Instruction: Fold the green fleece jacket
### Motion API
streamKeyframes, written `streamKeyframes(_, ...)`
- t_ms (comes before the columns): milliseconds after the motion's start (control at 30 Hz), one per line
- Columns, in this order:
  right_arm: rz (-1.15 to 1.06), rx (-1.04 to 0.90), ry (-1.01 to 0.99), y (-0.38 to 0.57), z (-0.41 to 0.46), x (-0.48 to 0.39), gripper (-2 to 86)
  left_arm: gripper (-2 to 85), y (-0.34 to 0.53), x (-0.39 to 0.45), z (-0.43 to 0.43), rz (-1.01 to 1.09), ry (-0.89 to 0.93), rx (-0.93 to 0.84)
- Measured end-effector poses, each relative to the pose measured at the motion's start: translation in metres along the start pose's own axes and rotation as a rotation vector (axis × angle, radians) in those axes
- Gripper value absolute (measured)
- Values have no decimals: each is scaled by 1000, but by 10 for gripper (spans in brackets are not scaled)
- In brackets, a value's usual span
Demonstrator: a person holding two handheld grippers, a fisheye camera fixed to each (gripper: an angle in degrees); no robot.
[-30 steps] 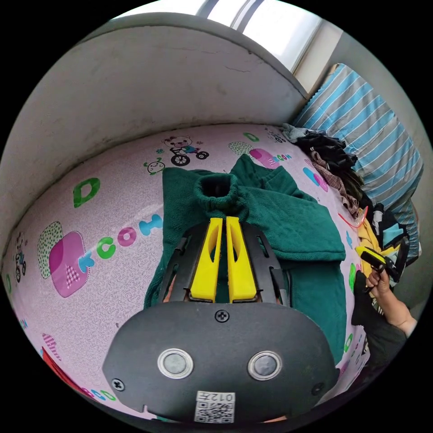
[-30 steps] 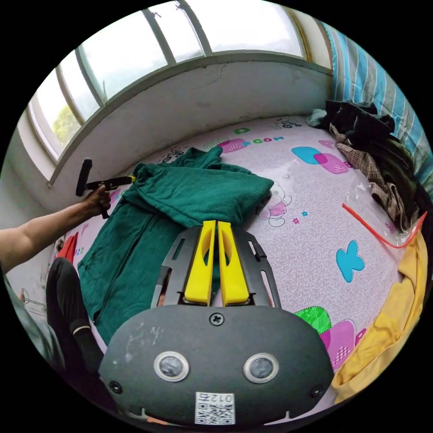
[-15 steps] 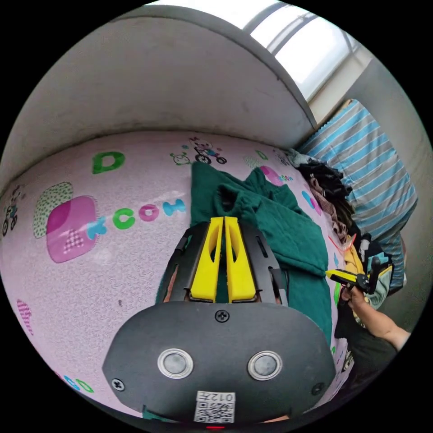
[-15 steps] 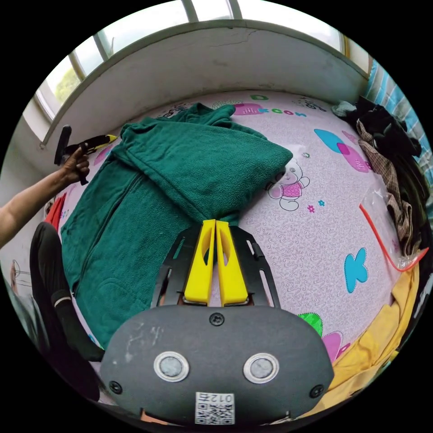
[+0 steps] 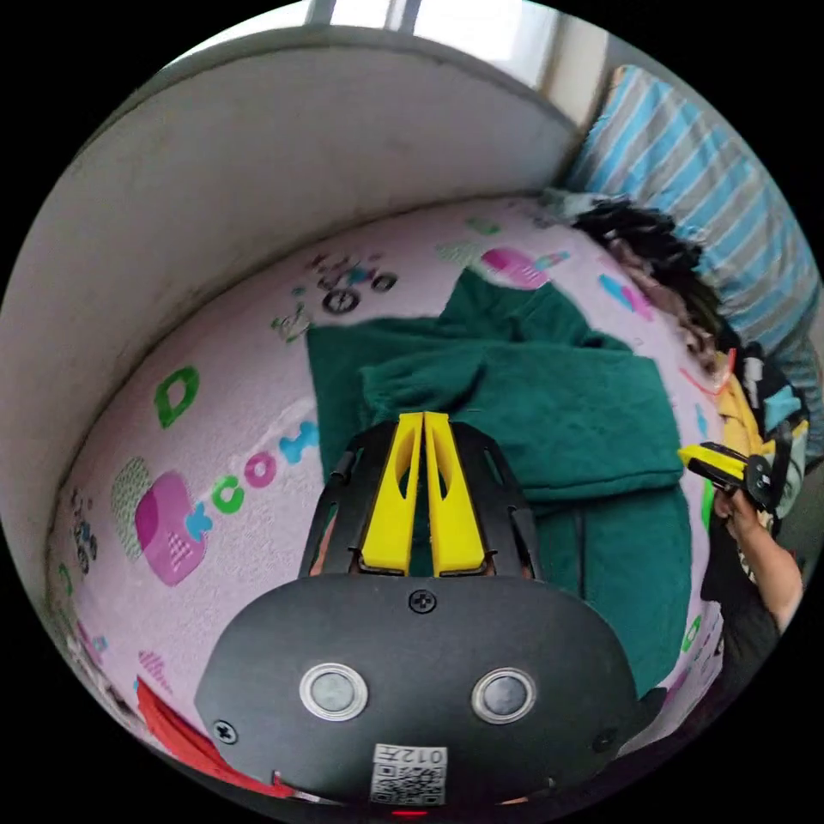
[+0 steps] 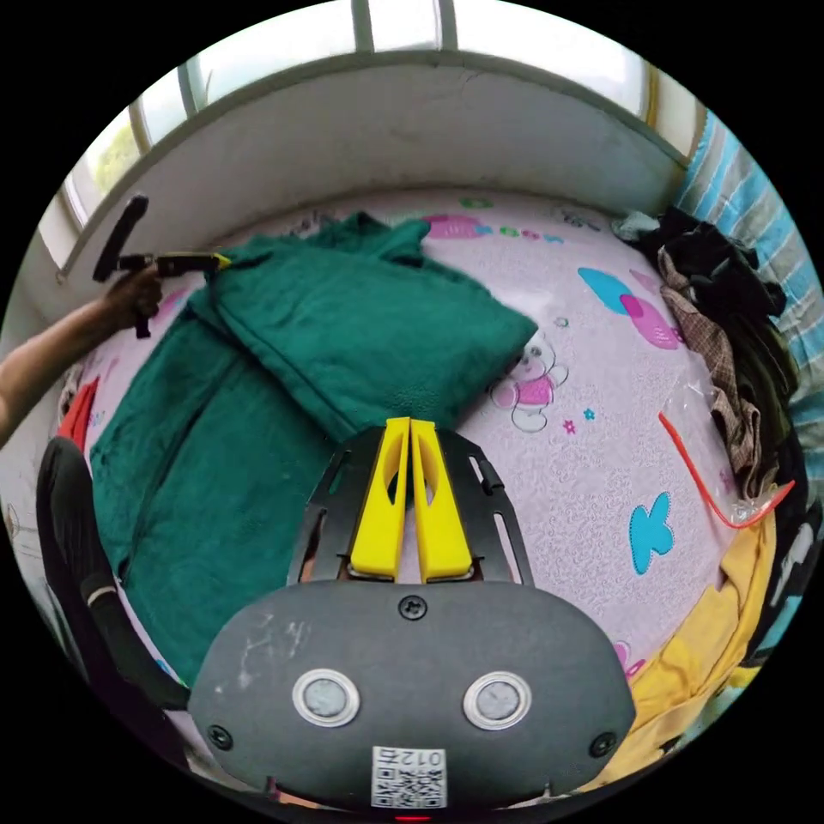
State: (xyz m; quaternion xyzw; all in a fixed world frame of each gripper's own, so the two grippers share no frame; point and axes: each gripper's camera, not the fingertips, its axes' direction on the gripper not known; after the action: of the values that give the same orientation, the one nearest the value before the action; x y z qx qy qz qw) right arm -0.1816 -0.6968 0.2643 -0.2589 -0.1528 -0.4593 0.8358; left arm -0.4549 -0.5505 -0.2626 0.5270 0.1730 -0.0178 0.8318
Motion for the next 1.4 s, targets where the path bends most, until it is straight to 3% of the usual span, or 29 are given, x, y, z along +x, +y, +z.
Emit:
streamKeyframes(100,37,34,-51,3,4,8,-10,0,8,-8,6,-23,55,54)
streamKeyframes(267,93,7,-64,-1,-3,9,-10,1,-1,15,-14,32,-25,113)
streamKeyframes(433,2,58,-180,21,-30,-16,-10,5,31,28,-56,127,118,150)
streamKeyframes(667,-74,-222,-56,33,33,-34,-10,5,86,24,-21,178,27,-33)
streamKeyframes(733,-114,-216,-30,43,38,-39,-10,6,102,19,-8,195,-21,-90)
streamKeyframes(900,-153,-221,84,62,51,-60,-10,6,125,18,-11,198,-84,13)
streamKeyframes(1167,159,-317,42,97,66,-45,-9,6,149,-31,-25,42,37,-19)
streamKeyframes(1300,319,-86,3,141,32,-55,-8,6,196,-52,-75,44,175,145)
streamKeyframes(1400,478,62,-171,194,13,-64,-8,7,242,-84,-118,-78,353,296)
